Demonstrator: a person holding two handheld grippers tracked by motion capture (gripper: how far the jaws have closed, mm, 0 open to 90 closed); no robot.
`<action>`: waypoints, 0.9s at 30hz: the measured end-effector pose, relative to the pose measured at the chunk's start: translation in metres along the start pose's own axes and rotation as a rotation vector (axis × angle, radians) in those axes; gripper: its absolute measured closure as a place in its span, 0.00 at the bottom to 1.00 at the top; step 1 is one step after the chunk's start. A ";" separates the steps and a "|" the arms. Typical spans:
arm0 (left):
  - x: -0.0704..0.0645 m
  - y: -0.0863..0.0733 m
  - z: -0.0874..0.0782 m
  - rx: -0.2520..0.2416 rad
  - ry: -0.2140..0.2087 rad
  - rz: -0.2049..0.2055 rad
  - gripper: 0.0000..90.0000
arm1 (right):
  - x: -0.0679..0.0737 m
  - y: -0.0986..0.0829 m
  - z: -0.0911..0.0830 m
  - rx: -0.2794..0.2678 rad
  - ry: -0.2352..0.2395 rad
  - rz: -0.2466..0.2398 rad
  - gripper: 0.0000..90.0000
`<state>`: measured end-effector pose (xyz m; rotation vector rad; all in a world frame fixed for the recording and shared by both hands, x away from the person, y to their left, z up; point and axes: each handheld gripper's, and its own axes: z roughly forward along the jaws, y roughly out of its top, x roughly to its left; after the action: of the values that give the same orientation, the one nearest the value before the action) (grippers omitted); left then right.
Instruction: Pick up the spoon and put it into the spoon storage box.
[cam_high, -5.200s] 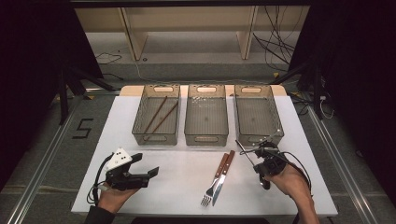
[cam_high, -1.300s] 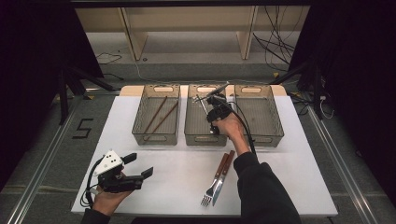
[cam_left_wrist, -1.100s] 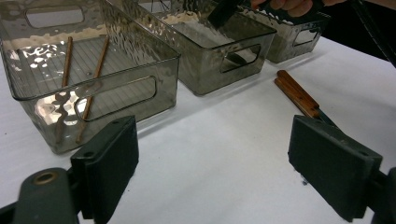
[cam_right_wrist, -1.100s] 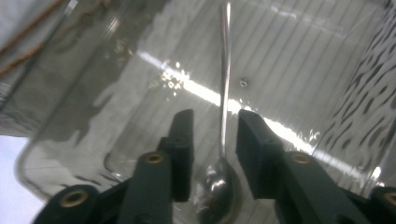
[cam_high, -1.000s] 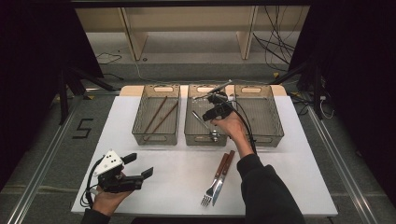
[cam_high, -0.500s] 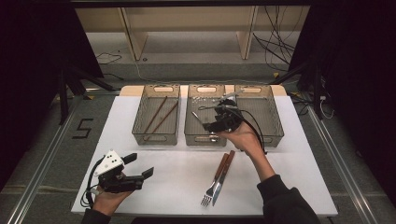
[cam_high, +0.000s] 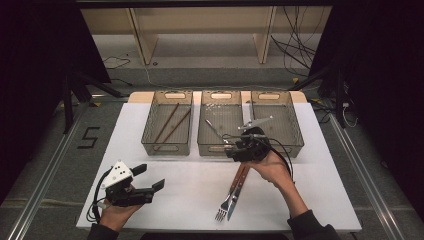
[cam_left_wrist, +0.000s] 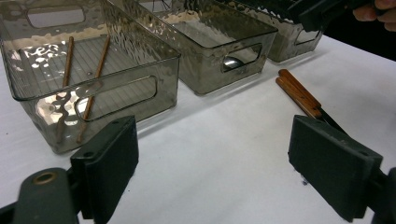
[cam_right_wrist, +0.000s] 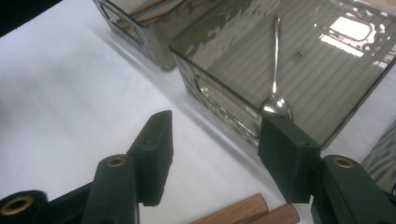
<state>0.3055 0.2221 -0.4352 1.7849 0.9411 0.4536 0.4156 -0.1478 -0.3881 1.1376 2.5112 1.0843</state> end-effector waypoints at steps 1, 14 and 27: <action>0.000 0.000 0.000 -0.001 0.000 0.001 0.18 | -0.001 -0.006 0.000 -0.006 -0.001 0.002 0.53; 0.000 0.002 0.001 -0.011 -0.002 0.004 0.18 | -0.009 -0.023 0.008 0.009 -0.022 -0.009 0.86; 0.001 0.002 -0.001 -0.016 -0.004 0.002 0.18 | -0.022 -0.038 0.024 0.065 -0.103 -0.018 1.00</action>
<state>0.3065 0.2228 -0.4335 1.7724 0.9305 0.4578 0.4189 -0.1677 -0.4342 1.1548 2.4879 0.9216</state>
